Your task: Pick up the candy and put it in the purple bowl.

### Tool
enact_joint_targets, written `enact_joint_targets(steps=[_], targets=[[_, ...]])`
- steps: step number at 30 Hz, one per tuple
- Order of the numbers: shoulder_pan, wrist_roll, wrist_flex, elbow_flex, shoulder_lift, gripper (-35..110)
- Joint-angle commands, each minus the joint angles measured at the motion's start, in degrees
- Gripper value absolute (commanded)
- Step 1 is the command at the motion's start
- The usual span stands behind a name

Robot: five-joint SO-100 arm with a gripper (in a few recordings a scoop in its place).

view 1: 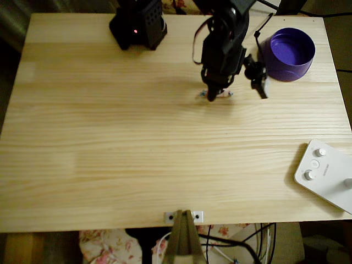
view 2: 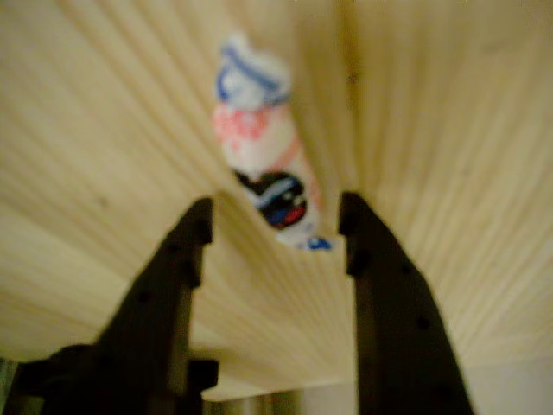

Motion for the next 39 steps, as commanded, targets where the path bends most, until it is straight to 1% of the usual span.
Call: enact_joint_targets(steps=[1, 15, 39], targets=[[-1.32, -0.53, -0.44, -0.62, 1.41, 20], [0.79, -1.14, -5.01, 2.99, 0.7, 19], [1.32, -1.14, -4.04, 3.08, 4.22, 8]])
